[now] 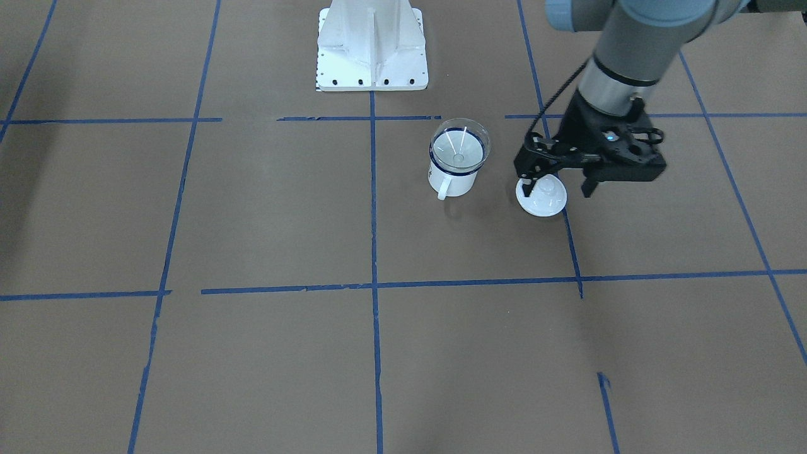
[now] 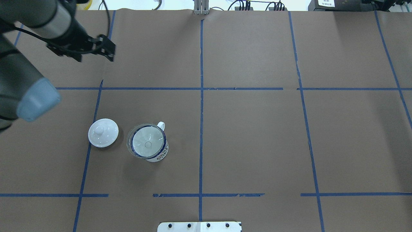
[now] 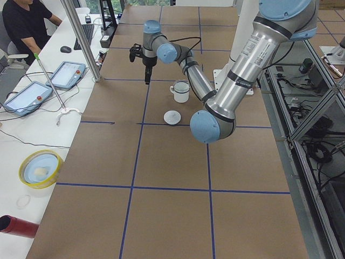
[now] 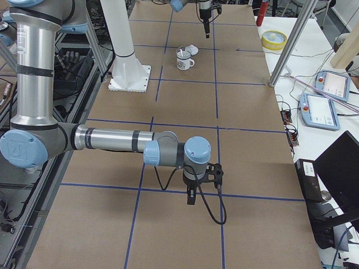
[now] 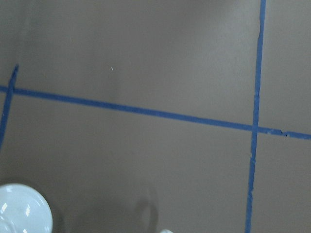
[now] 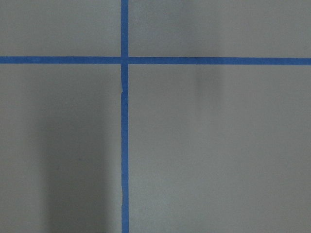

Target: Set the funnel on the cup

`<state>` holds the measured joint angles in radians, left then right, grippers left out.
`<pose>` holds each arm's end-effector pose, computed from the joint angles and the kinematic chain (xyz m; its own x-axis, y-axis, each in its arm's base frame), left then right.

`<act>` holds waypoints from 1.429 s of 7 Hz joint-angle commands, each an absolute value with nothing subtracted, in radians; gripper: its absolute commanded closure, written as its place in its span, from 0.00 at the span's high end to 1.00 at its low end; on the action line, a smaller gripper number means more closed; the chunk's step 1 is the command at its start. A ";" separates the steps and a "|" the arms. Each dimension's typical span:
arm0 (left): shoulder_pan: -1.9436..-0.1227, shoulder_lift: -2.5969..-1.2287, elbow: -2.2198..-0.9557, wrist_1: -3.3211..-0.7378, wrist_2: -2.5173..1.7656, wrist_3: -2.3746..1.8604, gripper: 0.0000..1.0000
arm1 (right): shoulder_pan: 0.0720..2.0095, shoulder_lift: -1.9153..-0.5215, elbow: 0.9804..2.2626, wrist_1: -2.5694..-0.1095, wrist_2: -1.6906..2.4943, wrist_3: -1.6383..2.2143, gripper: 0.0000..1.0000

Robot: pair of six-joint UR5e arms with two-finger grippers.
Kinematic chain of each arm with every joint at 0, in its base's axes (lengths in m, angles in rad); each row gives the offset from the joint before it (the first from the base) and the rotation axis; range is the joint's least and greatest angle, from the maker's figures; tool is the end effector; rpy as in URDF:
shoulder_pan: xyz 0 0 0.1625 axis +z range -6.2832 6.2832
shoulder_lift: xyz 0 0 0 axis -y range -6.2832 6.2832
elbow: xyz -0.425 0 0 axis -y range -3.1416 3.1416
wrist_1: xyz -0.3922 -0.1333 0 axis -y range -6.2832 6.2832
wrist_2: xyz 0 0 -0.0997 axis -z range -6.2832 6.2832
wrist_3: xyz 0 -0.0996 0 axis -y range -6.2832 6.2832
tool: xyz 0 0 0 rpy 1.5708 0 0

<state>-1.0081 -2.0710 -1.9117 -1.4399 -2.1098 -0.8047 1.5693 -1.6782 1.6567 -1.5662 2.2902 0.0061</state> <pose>0.2488 -0.5485 0.2429 0.6710 0.0515 -0.7397 0.1140 0.9785 0.1716 0.0670 -0.4451 0.6701 0.7522 0.0161 0.6587 -0.0031 0.9998 -0.0209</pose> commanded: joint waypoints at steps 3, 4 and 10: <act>-1.378 -1.875 -1.733 -1.439 -2.189 -0.152 1.00 | 1.569 -1.678 1.657 -1.566 2.290 0.006 1.00; -1.435 -1.850 -1.662 -1.445 -2.251 -0.024 1.00 | 1.569 -1.678 1.657 -1.566 2.290 0.006 1.00; -1.571 -1.623 -1.638 -1.468 -2.275 0.132 1.00 | 1.569 -1.678 1.655 -1.566 2.290 0.006 1.00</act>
